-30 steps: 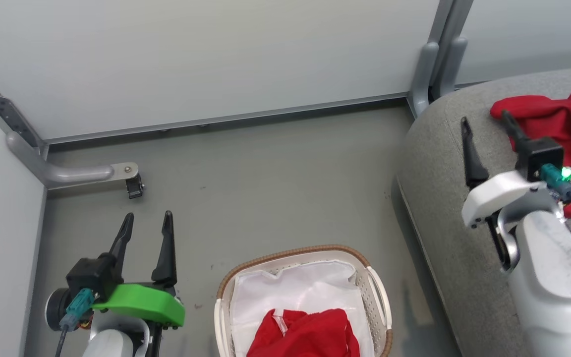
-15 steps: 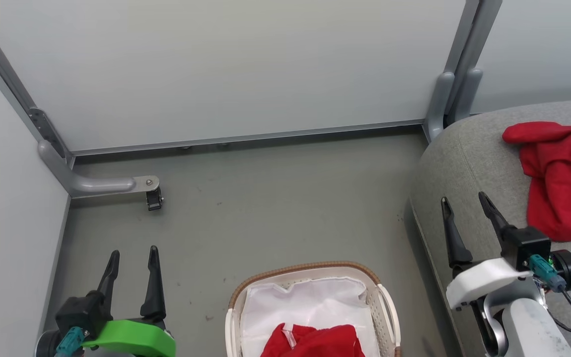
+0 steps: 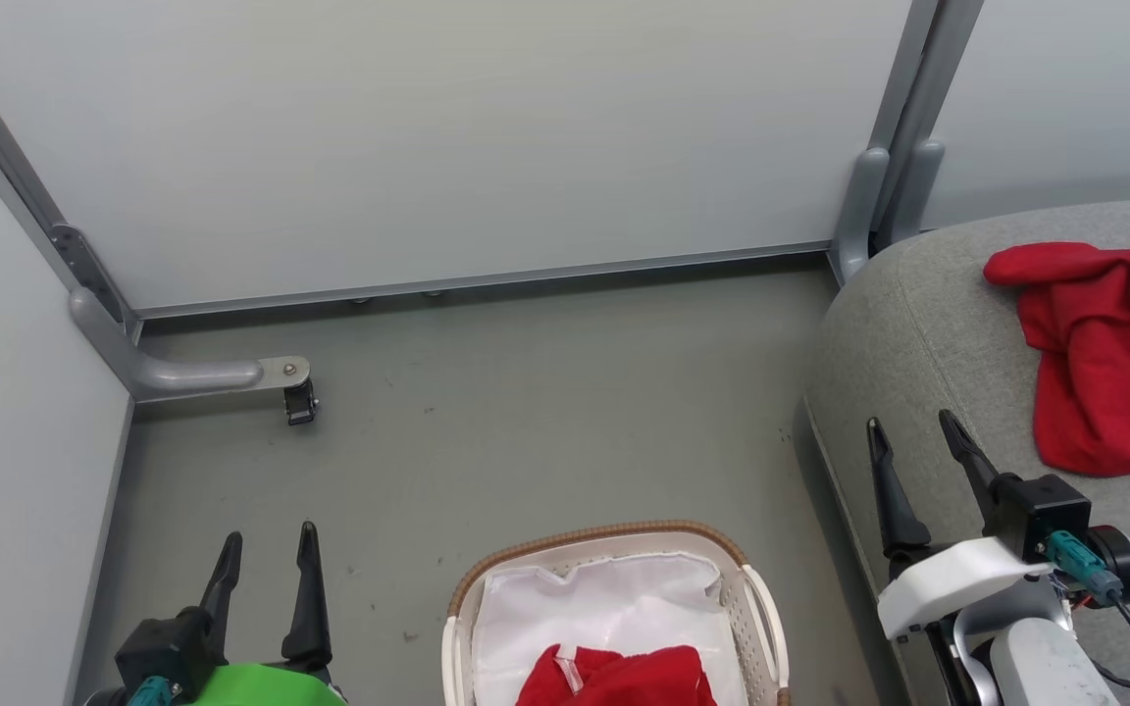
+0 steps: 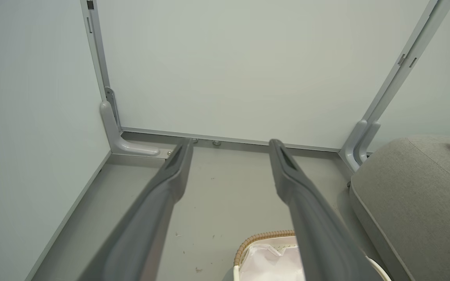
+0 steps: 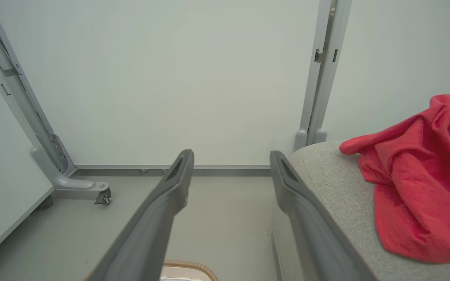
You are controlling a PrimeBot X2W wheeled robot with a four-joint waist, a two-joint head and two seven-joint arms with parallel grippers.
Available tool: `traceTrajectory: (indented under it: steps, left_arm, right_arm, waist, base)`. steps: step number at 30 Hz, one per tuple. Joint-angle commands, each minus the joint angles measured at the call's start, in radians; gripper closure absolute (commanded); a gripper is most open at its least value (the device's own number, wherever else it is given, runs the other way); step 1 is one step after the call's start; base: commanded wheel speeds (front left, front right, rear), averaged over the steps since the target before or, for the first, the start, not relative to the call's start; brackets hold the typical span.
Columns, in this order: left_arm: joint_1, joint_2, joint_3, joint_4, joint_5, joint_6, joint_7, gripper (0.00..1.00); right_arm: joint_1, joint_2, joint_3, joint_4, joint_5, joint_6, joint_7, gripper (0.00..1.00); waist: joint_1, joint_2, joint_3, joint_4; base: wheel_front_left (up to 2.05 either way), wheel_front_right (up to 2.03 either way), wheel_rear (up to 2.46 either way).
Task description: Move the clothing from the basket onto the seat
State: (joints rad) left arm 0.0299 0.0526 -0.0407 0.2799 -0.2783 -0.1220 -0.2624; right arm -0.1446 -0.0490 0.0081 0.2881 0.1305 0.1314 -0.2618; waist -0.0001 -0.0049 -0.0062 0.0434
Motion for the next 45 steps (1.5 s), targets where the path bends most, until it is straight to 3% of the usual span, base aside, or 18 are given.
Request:
traceTrajectory:
  steps: [1,28,37,45]
  left_arm:
    - [0.008,-0.001,0.002,0.001,0.012,-0.003,-0.004,0.00]
    - [-0.046,0.002,-0.031,0.011,0.047,-0.010,-0.004,0.00]
    - [-0.259,0.046,-0.230,0.099,0.078,-0.009,-0.004,0.00]
    - [-0.505,0.025,-0.438,0.347,0.062,-0.008,0.019,0.00]
  right_arm:
    - [0.013,-0.003,0.004,0.006,0.005,-0.001,-0.005,0.00]
    - [-0.003,-0.003,-0.015,-0.013,-0.015,-0.001,-0.005,0.00]
    - [-0.090,-0.003,-0.051,-0.069,-0.061,-0.001,-0.005,0.00]
    - [-0.199,-0.003,-0.057,-0.139,-0.108,-0.001,-0.005,0.00]
  waist:
    - [0.0001,0.0049,-0.001,0.000]
    - [0.0001,0.0049,0.046,0.002]
    - [0.0001,0.0049,0.212,0.000]
    - [0.0001,0.0049,0.414,-0.035]
  base:
    - [0.00,0.00,0.00]
    - [0.00,0.00,0.00]
    - [0.00,0.00,0.00]
    - [0.00,0.00,0.00]
